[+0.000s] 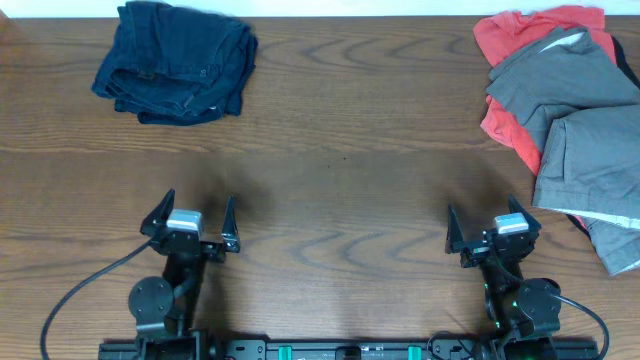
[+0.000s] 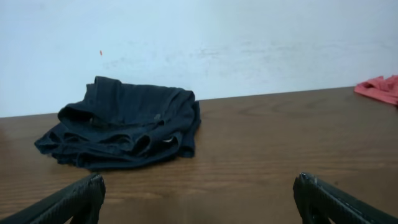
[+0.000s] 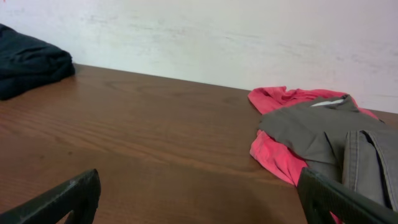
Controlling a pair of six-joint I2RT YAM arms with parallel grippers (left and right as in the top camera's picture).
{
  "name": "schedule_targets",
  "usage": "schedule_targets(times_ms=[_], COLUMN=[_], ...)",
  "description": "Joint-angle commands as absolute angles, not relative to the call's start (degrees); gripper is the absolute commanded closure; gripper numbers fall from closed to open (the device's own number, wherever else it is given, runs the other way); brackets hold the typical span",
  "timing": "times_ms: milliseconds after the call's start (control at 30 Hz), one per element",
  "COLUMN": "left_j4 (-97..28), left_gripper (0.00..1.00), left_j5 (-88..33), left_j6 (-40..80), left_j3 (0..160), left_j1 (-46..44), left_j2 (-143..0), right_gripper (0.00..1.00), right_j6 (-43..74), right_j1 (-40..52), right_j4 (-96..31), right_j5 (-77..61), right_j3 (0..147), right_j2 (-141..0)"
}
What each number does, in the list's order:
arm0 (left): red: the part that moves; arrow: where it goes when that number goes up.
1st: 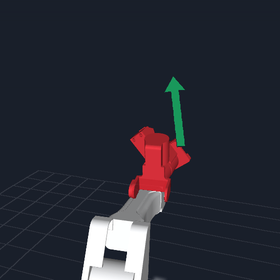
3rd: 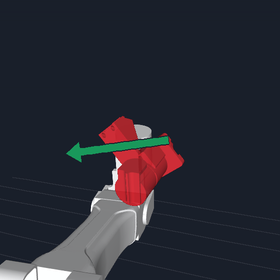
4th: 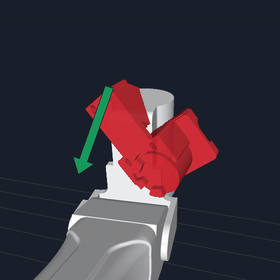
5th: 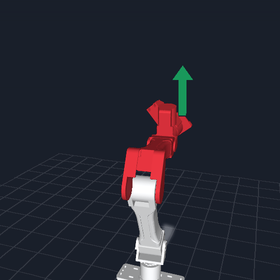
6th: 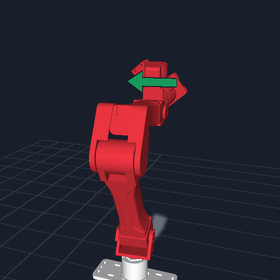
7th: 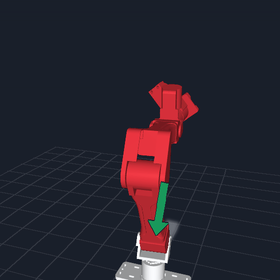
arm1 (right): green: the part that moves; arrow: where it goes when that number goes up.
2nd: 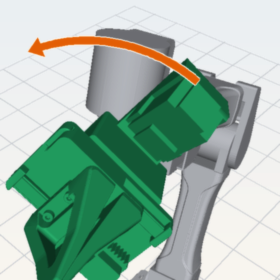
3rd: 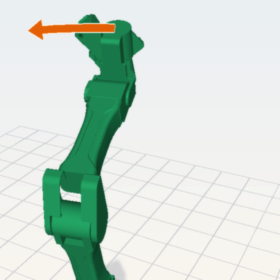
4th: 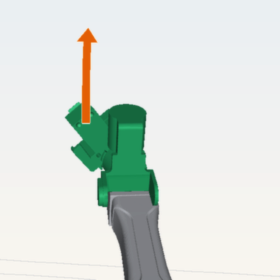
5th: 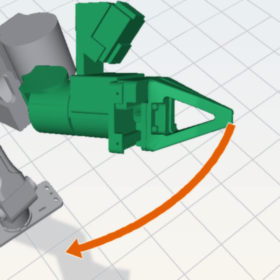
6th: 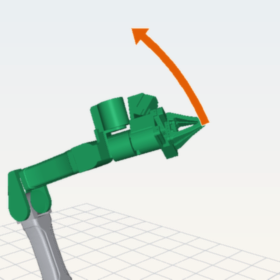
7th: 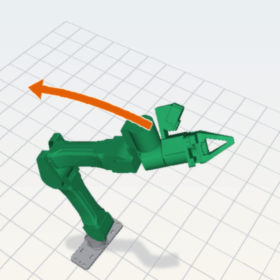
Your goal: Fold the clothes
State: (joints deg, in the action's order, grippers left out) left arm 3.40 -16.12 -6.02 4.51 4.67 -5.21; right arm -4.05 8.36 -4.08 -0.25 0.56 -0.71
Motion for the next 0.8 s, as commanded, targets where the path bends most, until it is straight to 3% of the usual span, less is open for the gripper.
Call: schedule_targets(times_ms=[0, 767], left_j4=[4.0, -2.7], left_gripper=[0.02, 0.02], left_j5=[-15.4, -15.4], left_j6=[-6.4, -4.6], left_j3=[2.5, 0.2], left_j1=[4.5, 3.4], left_j2=[-1.8, -0.1], right_gripper=[0.01, 0.01], right_j6=[-4.6, -4.6], right_j1=[7.9, 7.9], right_j4=[-4.1, -4.1], right_j5=[-0.5, -0.5], right_j3=[0.3, 0.3], right_j2=[-0.3, -0.3])
